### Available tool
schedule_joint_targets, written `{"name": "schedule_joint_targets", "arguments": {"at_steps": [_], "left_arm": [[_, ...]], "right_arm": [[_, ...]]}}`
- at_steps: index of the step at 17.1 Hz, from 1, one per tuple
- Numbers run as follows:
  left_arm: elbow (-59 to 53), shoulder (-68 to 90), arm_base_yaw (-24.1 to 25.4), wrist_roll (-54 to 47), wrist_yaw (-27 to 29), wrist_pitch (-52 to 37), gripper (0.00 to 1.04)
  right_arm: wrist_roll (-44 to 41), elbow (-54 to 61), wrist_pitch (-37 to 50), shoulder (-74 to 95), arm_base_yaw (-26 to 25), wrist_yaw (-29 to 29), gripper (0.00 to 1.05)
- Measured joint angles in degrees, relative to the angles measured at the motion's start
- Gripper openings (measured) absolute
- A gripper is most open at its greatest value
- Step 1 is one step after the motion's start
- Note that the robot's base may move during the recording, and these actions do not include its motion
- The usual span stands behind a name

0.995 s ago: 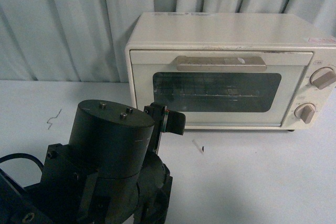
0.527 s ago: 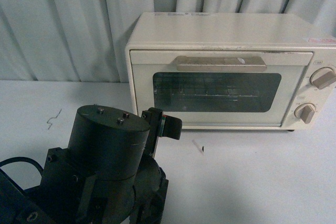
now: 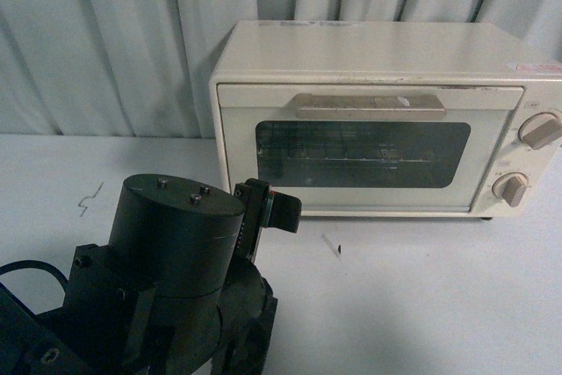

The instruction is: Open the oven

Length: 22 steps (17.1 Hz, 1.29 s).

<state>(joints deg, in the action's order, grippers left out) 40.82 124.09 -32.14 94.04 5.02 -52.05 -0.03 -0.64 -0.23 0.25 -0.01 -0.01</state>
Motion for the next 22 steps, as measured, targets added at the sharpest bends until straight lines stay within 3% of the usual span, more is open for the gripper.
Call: {"name": "schedule_joint_targets", "arguments": {"at_steps": [3,4,6,8,9,10,11,12,13,14,22], "left_arm": [[0.0,0.0,0.0,0.0,0.0,0.0,0.98],[0.0,0.0,0.0,0.0,-0.02,0.0,0.98],[0.0,0.0,0.0,-0.02,-0.02,0.02,0.98],[0.0,0.0,0.0,-0.02,-0.13,-0.02,0.98],[0.0,0.0,0.02,-0.02,-0.11,0.07,0.98],[0.0,0.0,0.0,-0.02,-0.09,0.04,0.98],[0.0,0.0,0.0,0.0,-0.13,0.0,0.98],[0.0,0.0,0.0,-0.02,-0.11,0.0,0.98],[0.0,0.0,0.0,0.0,-0.11,0.0,0.98],[0.0,0.0,0.0,-0.02,-0.13,-0.02,0.98],[0.0,0.0,0.0,0.0,-0.11,-0.02,0.98]], "right_arm": [[0.0,0.0,0.0,0.0,0.0,0.0,0.98],[2.97,-2.45,-8.33,2.16,-0.15,1.66,0.98],[9.6,-5.99,-15.41,10.36,-6.93,0.52,0.98],[10.93,-5.86,-13.75,10.21,-12.37,-1.33,0.98],[10.4,-5.88,-8.41,14.01,-11.5,-0.79,0.98],[9.27,-5.97,-3.48,19.06,-9.57,-0.31,0.9],[5.75,-7.13,7.54,31.41,-4.22,2.01,0.7],[1.68,-11.37,22.47,49.33,4.24,7.28,0.39],[1.01,-17.05,29.97,62.4,14.47,11.74,0.09],[0.37,-24.39,34.03,74.58,18.95,14.16,0.02],[-0.07,-35.8,36.5,89.33,19.45,13.66,0.02]]}}
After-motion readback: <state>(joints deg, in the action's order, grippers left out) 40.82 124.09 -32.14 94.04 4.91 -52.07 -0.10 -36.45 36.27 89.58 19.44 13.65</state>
